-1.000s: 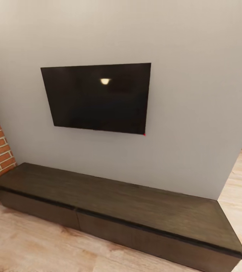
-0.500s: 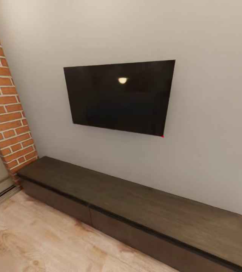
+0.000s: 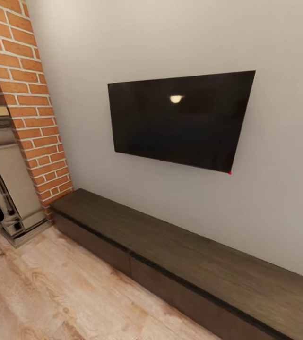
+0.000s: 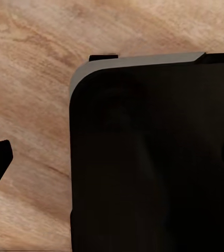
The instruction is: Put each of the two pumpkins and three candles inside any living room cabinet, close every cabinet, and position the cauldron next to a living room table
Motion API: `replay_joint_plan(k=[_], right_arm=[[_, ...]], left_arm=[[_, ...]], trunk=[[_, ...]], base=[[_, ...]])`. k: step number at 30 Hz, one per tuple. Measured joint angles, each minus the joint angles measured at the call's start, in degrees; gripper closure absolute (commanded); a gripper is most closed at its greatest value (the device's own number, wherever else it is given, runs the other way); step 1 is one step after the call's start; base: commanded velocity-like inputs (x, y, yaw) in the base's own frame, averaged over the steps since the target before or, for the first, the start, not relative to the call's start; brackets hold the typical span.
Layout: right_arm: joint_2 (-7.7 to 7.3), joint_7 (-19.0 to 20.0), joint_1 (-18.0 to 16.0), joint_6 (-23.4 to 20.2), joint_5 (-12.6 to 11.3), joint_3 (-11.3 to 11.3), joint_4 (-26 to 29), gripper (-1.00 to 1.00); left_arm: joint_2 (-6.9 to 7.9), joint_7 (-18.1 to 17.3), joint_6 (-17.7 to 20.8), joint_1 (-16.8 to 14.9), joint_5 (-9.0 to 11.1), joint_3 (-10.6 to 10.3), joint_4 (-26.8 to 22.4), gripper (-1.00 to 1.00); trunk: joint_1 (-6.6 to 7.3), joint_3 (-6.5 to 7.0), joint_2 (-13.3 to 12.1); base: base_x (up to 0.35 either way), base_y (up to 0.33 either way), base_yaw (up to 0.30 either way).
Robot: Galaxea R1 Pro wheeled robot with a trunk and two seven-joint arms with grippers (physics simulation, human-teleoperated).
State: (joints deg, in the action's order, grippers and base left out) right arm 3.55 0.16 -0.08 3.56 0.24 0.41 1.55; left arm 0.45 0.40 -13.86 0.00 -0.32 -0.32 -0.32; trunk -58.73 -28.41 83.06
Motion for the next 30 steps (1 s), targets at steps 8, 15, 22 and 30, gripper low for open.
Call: replay_joint_plan(k=[8,15,22,30], right_arm=[[-0.04,0.0,0.0,0.05,0.0,0.03,0.02,-1.0],[-0.08,0.0,0.0,1.85,0.0,-0.01,-0.09,-1.0],[-0.15,0.0,0.0,2.4,-0.02,-0.07,-0.13,-1.0],[-0.19,0.0,0.0,2.49,-0.06,-0.07,-0.14,-1.0]], left_arm=[[-0.01,0.0,-0.65,0.0,0.0,-0.02,0.0,-1.0],[0.02,0.0,-1.0,0.0,-0.06,-0.07,-0.01,-1.0],[0.05,0.0,-1.35,0.0,-0.08,-0.08,-0.01,-1.0],[0.03,0.0,-1.39,0.0,-0.08,-0.07,-0.01,-1.0]], trunk=[[0.01,-0.18,0.0],[0.02,-0.21,0.0],[0.01,-0.21,0.0],[0.02,-0.21,0.0]], base=[[0.039,0.0,0.217],[0.199,0.0,0.031],[0.054,0.007,0.002],[0.169,0.109,0.0]])
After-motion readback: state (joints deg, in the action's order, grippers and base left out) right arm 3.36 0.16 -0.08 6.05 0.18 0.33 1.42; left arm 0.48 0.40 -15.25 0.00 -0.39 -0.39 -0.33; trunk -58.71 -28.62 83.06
